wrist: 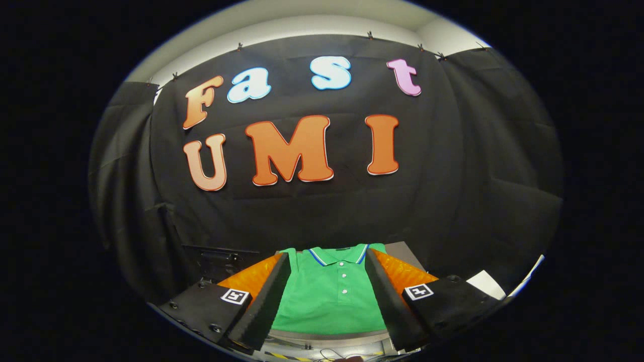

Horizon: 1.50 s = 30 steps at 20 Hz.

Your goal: Put the clothes into the washing machine and then close the washing machine lid.

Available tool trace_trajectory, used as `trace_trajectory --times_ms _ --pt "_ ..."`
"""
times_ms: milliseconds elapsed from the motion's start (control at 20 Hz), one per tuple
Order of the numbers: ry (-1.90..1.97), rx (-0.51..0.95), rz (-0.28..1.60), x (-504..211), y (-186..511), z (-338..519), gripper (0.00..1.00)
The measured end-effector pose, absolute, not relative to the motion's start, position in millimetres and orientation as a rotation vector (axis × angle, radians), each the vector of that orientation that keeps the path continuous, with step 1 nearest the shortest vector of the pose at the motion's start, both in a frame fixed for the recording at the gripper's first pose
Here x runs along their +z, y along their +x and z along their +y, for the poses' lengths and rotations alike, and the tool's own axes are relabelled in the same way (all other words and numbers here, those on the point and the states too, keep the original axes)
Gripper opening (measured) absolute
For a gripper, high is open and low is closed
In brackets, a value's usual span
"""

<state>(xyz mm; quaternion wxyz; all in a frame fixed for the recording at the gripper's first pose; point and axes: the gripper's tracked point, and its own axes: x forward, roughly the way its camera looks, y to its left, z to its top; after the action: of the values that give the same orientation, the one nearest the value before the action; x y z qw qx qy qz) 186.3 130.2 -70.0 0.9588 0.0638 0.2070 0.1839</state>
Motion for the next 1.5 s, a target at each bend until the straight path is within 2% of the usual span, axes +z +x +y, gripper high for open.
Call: trace_trajectory --times_ms 150,400,750,1000,1500 --pt "0.085 0.349 0.6 -118 223 140 0.97" --pt "0.064 0.394 0.846 -180 243 169 0.97" --pt "-0.079 0.423 1.132 -237 243 171 0.97" --pt "-0.096 0.382 1.329 -269 236 163 0.97" --pt "-0.126 0.403 1.452 -272 238 166 0.97"
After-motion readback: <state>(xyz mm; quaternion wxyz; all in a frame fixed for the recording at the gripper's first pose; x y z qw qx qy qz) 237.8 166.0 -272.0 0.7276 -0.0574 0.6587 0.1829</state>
